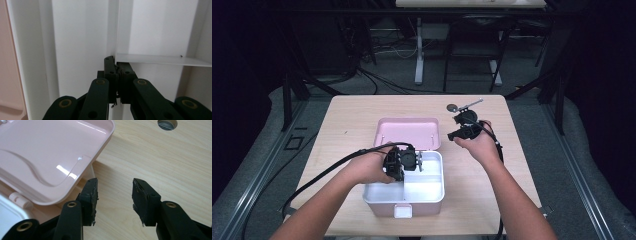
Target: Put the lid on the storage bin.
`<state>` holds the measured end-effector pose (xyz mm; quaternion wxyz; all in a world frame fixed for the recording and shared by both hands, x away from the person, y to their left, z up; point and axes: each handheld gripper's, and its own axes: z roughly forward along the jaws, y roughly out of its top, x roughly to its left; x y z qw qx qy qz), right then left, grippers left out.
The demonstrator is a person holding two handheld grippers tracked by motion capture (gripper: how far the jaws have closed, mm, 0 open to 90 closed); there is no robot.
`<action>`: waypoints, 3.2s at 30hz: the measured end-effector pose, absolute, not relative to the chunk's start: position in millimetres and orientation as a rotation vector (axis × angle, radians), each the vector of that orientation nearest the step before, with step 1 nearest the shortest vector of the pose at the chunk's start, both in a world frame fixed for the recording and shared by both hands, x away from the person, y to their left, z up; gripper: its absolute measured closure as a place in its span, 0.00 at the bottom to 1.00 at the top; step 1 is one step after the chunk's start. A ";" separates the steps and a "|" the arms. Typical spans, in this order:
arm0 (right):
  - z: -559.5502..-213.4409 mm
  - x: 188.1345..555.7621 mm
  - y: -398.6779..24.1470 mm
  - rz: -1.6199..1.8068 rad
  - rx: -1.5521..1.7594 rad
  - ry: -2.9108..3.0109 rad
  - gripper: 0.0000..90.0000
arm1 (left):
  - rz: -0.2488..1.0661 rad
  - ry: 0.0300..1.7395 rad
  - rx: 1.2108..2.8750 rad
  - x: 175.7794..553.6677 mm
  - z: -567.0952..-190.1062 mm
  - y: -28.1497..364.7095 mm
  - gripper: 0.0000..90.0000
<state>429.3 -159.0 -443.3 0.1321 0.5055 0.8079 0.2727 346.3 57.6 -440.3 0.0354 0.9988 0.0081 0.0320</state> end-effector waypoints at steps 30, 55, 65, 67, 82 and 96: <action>-457.9 475.3 -120.9 0.793 1.572 2.327 0.65 | 0.108 0.017 3.071 345.6 -440.3 57.3 0.97; -475.7 484.7 -108.6 0.723 1.640 2.314 0.78 | 0.116 0.016 3.069 345.0 -440.4 57.5 0.97; -475.4 485.9 -108.1 0.729 1.712 2.318 0.85 | 0.116 0.016 3.068 344.9 -440.5 57.5 0.97; -475.8 486.6 -109.0 0.733 1.737 2.316 0.85 | 0.116 0.016 3.068 345.0 -440.5 57.5 0.97; -473.5 486.5 -109.5 0.742 1.830 2.274 0.89 | 0.115 0.016 3.069 345.1 -440.4 57.5 0.97; -466.3 483.5 -112.1 0.782 1.859 2.249 0.91 | 0.117 0.018 3.070 345.0 -440.3 57.4 0.97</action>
